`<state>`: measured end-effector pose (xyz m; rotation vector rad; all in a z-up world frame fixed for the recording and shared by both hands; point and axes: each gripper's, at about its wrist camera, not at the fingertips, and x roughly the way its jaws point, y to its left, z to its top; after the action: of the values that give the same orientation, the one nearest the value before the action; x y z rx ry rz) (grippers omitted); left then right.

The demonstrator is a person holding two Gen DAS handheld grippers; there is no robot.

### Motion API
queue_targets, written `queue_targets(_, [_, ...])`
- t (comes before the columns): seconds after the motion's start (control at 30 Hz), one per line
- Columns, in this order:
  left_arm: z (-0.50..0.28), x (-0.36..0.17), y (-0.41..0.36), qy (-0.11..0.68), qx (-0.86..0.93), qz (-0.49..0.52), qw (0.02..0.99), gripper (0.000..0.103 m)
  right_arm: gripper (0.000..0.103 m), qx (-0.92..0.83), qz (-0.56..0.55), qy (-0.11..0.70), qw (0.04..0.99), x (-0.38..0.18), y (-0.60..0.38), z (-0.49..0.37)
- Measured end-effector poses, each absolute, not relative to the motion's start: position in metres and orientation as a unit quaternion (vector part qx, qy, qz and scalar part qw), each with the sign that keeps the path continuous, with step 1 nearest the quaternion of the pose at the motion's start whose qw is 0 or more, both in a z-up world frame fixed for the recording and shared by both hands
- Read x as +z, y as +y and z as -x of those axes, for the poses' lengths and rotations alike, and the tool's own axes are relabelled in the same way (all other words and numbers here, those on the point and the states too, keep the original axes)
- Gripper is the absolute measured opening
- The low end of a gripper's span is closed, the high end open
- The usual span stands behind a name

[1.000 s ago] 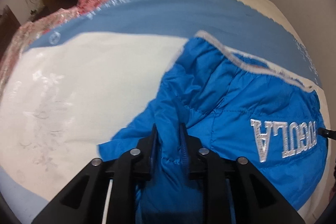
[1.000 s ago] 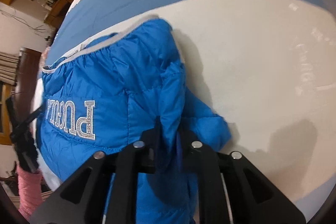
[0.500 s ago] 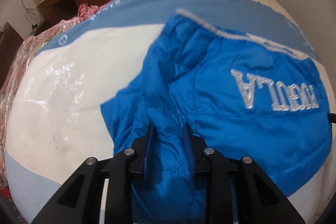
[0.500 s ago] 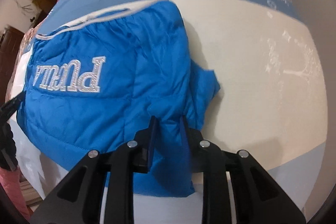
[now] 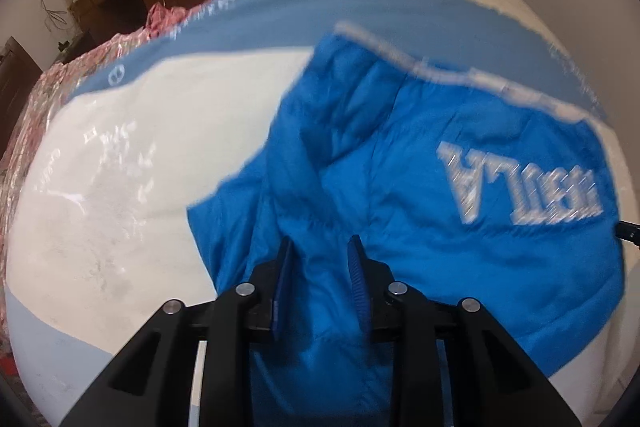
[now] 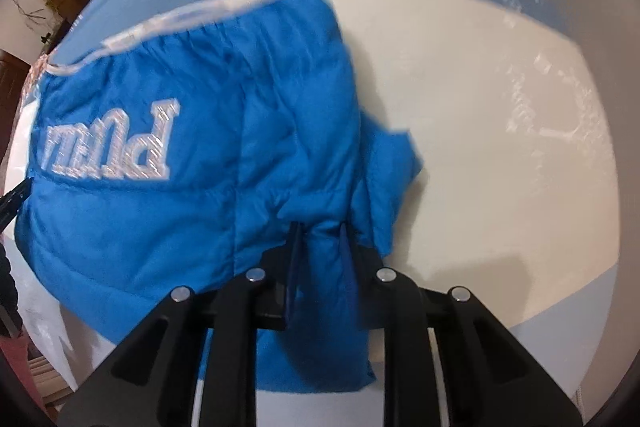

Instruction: Fold large clothes

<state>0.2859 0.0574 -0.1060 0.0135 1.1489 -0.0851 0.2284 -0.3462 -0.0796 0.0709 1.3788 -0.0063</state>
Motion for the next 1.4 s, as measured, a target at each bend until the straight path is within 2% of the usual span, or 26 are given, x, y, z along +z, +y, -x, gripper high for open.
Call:
queue_targets(0.1, [-0.302, -0.082, 0.05, 0.52, -0.052, -0.01, 0.852, 0.028, 0.02, -0.003, -0.029, 0.62, 0.784, -0.057, -0.344, -0.251])
queue_targets(0.2, [-0.329, -0.077, 0.037, 0.518, -0.058, -0.021, 0.853, 0.028, 0.021, -0.005, -0.026, 0.622, 0.782, -0.058, -0.345, -0.284])
queue_targets(0.4, [-0.377, -0.104, 0.021, 0.531, -0.052, -0.03, 0.845, 0.028, 0.02, -0.012, -0.027, 0.643, 0.765, -0.099, -0.338, -0.339])
queue_targets(0.57, [-0.395, -0.137, 0.026, 0.558, -0.051, -0.026, 0.828, 0.03, 0.015, -0.025, -0.035, 0.661, 0.749, -0.129, -0.347, -0.346])
queue_targets(0.8, [-0.395, -0.143, 0.024, 0.556, -0.046, -0.028, 0.829, 0.03, 0.015, -0.042, -0.027, 0.656, 0.753, -0.138, -0.341, -0.344])
queue_targets(0.97, [-0.37, -0.118, 0.02, 0.549, -0.024, -0.026, 0.835, 0.03, 0.015, -0.061, -0.038, 0.635, 0.769, -0.106, -0.339, -0.316])
queue_targets(1.03, [-0.353, -0.109, 0.02, 0.542, -0.03, -0.015, 0.84, 0.03, 0.02, -0.069, -0.038, 0.624, 0.777, -0.094, -0.339, -0.301])
queue_targets(1.17, [-0.315, -0.1, 0.015, 0.526, -0.047, -0.02, 0.849, 0.03, 0.02, -0.056, -0.036, 0.612, 0.788, -0.082, -0.331, -0.259])
queue_targets(1.4, [-0.291, -0.125, 0.02, 0.535, -0.049, -0.025, 0.843, 0.033, 0.018, -0.065, -0.022, 0.616, 0.785, -0.104, -0.324, -0.234])
